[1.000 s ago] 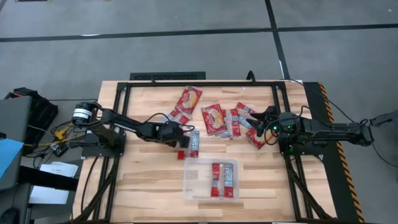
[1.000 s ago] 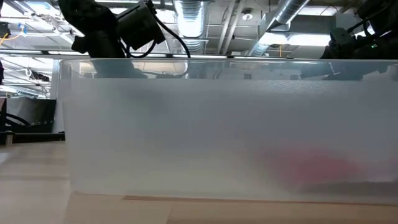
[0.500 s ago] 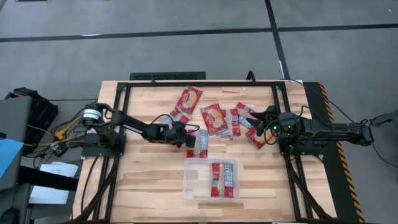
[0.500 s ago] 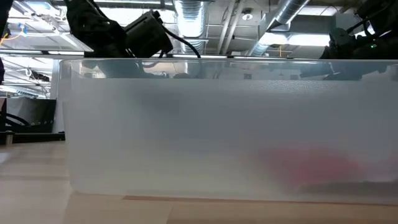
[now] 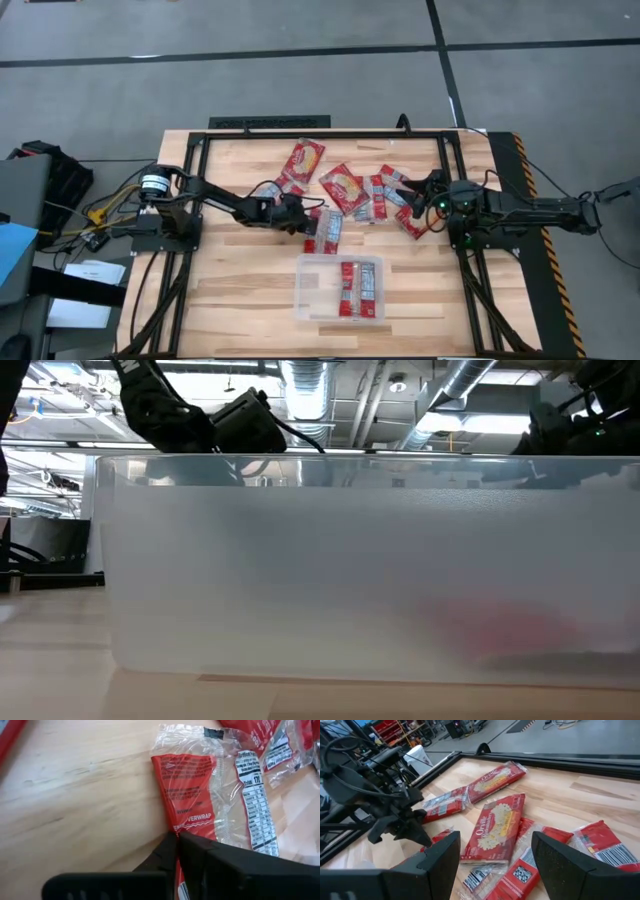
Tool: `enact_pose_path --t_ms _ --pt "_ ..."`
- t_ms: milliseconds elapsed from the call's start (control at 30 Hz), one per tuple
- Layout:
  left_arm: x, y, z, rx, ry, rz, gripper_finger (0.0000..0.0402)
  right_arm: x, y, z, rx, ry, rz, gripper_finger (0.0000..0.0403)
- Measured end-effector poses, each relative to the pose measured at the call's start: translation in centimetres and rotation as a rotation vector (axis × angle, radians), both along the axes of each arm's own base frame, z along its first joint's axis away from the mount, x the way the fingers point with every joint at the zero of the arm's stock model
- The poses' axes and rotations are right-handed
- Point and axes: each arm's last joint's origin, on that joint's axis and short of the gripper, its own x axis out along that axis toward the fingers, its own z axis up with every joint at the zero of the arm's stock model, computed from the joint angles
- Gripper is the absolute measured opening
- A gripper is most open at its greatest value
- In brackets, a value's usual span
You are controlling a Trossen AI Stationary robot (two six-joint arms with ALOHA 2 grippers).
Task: Sort popcorn bags into baskets
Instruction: Put the red popcorn bag into the white bin
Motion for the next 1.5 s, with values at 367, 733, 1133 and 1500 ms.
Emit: enact_pose_path --t_ms 367,733,1133,1500 --pt "-0.6 0.1 6.5 0.108 -0.089 0.017 0.0 0.0 0.0 0.1 -0.001 -0.013 -0.001 0.027" --pt "-1.7 -0.4 9.5 0.166 -0.166 0.034 0.0014 0.4 0.4 -0.3 0.17 -0.03 0.106 0.0269" --pt "-2.1 1.0 8.7 0.026 -0.081 -0.037 0.0212 6.7 2.0 -0.1 0.172 0.369 0.282 0.0082" --pt "-2.4 1.8 7.6 0.004 -0.046 -0.046 0.0234 15.5 3.0 -2.3 0.096 0.663 0.369 0.0009"
